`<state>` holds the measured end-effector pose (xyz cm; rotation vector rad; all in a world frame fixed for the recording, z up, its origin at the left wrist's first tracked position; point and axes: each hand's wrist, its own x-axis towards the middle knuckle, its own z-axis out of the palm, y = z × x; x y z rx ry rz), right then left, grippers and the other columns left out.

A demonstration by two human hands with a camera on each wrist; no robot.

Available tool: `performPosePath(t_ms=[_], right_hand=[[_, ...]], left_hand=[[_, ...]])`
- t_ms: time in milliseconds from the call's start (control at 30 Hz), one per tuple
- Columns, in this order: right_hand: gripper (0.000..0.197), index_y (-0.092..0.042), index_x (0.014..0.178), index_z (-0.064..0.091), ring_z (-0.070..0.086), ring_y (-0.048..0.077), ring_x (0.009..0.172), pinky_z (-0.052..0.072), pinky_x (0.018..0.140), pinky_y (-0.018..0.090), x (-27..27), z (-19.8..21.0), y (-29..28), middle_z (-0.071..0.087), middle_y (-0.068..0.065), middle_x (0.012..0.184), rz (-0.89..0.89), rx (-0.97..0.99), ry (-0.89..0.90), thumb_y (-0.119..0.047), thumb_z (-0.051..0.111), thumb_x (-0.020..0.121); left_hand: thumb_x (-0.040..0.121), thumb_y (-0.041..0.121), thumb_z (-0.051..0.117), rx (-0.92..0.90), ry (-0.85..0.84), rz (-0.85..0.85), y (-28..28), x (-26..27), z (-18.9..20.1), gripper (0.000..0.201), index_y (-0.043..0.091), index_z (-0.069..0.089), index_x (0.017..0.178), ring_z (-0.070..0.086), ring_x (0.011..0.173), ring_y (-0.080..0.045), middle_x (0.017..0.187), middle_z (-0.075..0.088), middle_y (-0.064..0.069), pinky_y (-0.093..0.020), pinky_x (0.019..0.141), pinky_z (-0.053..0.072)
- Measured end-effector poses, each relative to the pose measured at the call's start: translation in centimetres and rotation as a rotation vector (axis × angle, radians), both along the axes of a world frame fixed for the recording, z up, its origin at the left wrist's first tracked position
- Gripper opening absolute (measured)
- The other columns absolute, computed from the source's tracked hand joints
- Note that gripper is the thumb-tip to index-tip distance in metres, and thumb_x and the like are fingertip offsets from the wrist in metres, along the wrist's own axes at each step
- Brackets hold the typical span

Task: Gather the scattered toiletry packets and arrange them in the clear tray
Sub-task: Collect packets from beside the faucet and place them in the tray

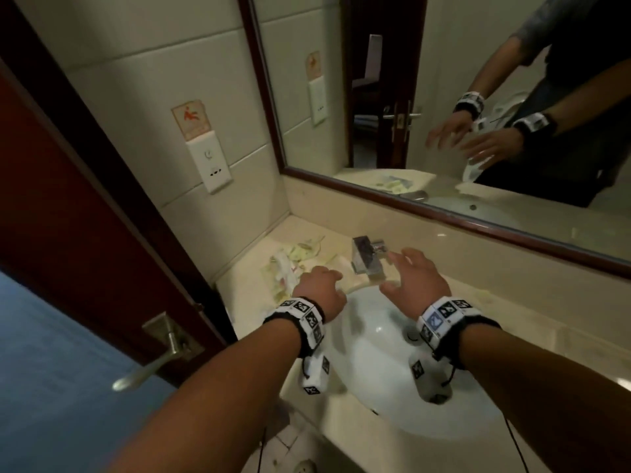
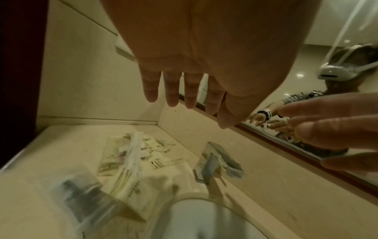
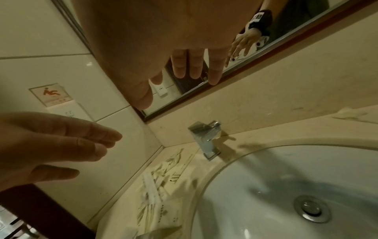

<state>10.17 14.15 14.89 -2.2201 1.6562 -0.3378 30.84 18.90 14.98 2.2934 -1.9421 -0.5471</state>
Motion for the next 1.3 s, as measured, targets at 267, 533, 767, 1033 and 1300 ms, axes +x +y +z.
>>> performPosePath(t_ms=[267, 533, 767, 1033, 1300], right_hand=[[0.068, -0.036, 0.149, 0.029, 0.026, 0.03, 0.145, 0.036, 0.113, 0.049, 10.6, -1.9, -3.5, 0.023, 0.005, 0.161, 0.087, 0.073, 0.089, -0.05, 0.054, 0.087], [0.065, -0.036, 0.149, 0.03, 0.028, 0.027, 0.144, 0.029, 0.114, 0.042, 18.2, -4.6, -6.5, 0.025, 0.002, 0.16, 0.064, 0.098, 0.168, -0.048, 0.055, 0.09], [0.069, -0.035, 0.15, 0.031, 0.035, 0.032, 0.141, 0.032, 0.112, 0.046, 20.7, -6.6, -9.3, 0.025, 0.007, 0.159, 0.061, 0.196, 0.217, -0.05, 0.058, 0.088], [0.067, -0.035, 0.147, 0.034, 0.037, 0.031, 0.138, 0.041, 0.109, 0.046, 24.0, -8.8, -16.4, 0.026, 0.004, 0.156, 0.141, 0.296, 0.125, -0.048, 0.062, 0.087], [0.071, -0.032, 0.149, 0.031, 0.034, 0.036, 0.138, 0.041, 0.109, 0.048, 26.6, -11.6, -23.9, 0.02, 0.009, 0.156, 0.181, 0.418, 0.156, -0.045, 0.062, 0.087]], left_hand=[[0.091, 0.038, 0.051, 0.008, 0.022, 0.159, -3.2, 10.4, -1.7, 0.051, 0.029, 0.049, 0.141, 0.043, 0.13, -0.028, 0.146, 0.041, -0.002, -0.038, 0.104, 0.041], [0.088, 0.033, 0.043, 0.098, -0.007, 0.161, -6.3, 15.0, -4.3, 0.044, 0.029, 0.048, 0.132, 0.042, 0.124, -0.033, 0.138, 0.042, -0.007, -0.045, 0.101, 0.043], [0.09, 0.035, 0.049, 0.171, 0.004, 0.239, -9.4, 16.8, -6.2, 0.044, 0.031, 0.048, 0.134, 0.042, 0.125, -0.031, 0.137, 0.041, -0.005, -0.046, 0.099, 0.045], [0.092, 0.039, 0.054, 0.199, 0.027, 0.297, -14.5, 18.3, -7.6, 0.055, 0.03, 0.039, 0.144, 0.039, 0.129, -0.031, 0.143, 0.038, -0.006, -0.044, 0.102, 0.044], [0.092, 0.04, 0.054, 0.228, 0.091, 0.368, -20.4, 19.5, -10.4, 0.06, 0.027, 0.035, 0.147, 0.038, 0.129, -0.034, 0.145, 0.036, -0.008, -0.043, 0.103, 0.042]])
